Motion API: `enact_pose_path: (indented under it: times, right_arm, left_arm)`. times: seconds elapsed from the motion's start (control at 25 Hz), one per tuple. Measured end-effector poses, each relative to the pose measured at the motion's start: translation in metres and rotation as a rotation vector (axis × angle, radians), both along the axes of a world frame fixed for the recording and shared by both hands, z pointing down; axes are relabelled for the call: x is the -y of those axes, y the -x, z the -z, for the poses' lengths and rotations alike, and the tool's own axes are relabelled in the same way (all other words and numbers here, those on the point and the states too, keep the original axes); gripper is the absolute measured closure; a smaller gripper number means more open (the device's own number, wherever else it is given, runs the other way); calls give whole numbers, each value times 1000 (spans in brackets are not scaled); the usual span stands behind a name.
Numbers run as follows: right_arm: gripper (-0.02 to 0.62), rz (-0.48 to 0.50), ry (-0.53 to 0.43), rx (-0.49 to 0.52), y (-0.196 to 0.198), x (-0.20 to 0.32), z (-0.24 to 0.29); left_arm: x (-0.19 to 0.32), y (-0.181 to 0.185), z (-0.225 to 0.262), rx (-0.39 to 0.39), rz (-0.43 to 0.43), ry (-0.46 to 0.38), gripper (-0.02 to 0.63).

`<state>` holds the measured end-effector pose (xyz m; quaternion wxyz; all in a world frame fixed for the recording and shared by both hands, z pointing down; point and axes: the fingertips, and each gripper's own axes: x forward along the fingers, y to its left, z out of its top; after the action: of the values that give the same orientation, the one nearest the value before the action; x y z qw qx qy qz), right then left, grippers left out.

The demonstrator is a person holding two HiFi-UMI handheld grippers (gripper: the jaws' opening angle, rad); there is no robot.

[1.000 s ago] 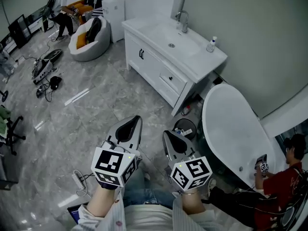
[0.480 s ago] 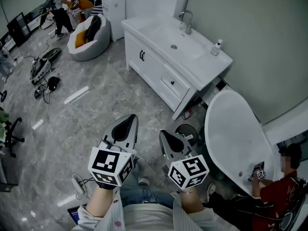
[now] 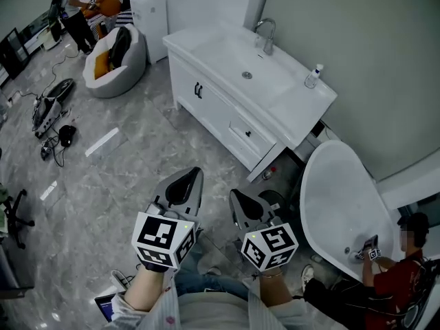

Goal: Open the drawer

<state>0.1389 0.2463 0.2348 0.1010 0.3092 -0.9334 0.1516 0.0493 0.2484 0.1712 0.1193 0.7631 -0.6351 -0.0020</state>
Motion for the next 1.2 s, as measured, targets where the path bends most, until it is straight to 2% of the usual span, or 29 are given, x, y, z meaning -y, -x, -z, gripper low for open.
enact_pose_path:
  times: [0.28, 0.56, 0.92, 1.2]
  right_arm:
    - [586, -58, 9, 9, 40, 50, -6]
    - [586, -121, 17, -10, 67, 79, -14]
    - [586, -170, 57, -55, 78, 103, -25]
    - [586, -162, 95, -60, 86, 152, -41]
  left_arm:
    - [49, 44, -6, 6, -48, 3, 591]
    - [73, 79, -13, -8, -91, 0, 591]
    - [95, 107, -32, -39, -93, 39, 591]
    - [143, 118, -46, -42, -80, 69, 591]
